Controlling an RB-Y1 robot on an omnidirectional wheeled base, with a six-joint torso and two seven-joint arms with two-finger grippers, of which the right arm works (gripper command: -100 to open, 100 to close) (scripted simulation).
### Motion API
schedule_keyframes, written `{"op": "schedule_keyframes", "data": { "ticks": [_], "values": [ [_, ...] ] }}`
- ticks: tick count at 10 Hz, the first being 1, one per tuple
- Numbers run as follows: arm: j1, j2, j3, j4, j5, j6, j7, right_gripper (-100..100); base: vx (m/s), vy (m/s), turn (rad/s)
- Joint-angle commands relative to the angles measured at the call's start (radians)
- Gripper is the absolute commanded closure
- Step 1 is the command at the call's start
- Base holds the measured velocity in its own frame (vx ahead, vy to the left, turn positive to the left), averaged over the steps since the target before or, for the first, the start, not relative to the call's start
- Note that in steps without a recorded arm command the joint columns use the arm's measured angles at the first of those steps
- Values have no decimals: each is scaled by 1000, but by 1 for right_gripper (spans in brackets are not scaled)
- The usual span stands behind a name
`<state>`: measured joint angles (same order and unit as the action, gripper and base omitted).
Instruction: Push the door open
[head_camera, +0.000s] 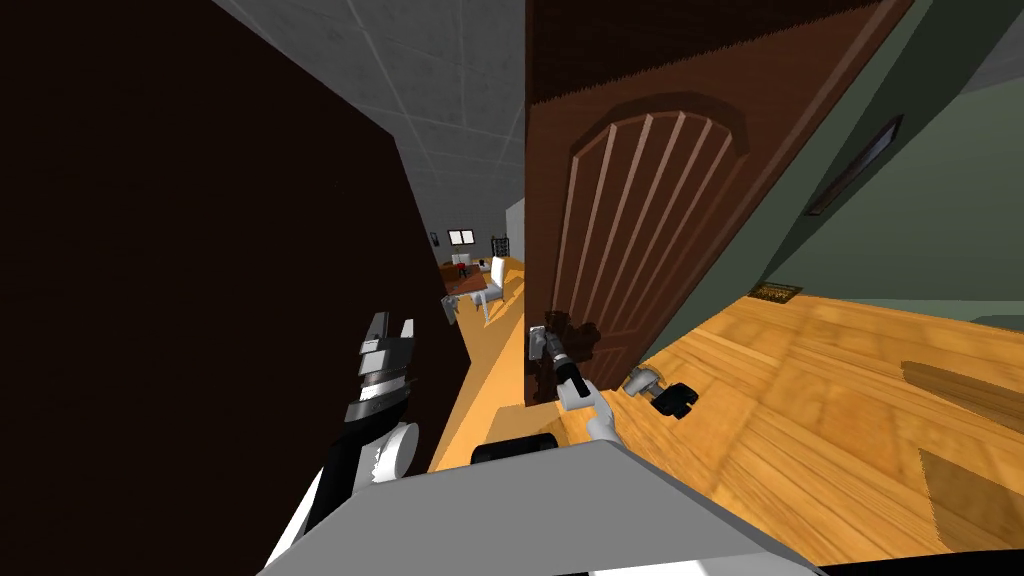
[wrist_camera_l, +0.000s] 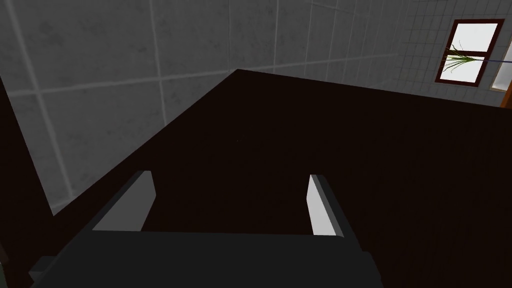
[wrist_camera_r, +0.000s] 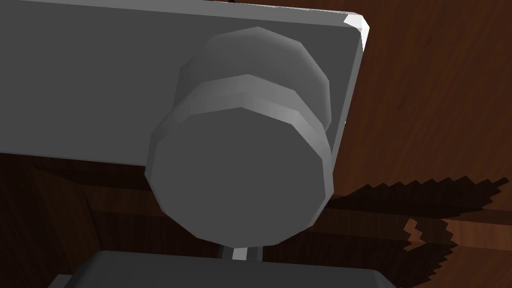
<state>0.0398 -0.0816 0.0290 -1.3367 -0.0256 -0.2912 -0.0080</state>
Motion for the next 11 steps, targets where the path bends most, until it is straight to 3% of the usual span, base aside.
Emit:
{"op": "schedule_keyframes", "data": {
  "ticks": [1, 8, 11],
  "values": [
    [5, 0, 5, -4, -1, 4, -3, -100, -173, 14, 6],
    [32, 22, 35, -30, -6, 16, -15, -100, -204, 40, -8],
    [23, 16, 27, -16, -5, 8, -11, -100, 53, 3, 13]
  ]
}}
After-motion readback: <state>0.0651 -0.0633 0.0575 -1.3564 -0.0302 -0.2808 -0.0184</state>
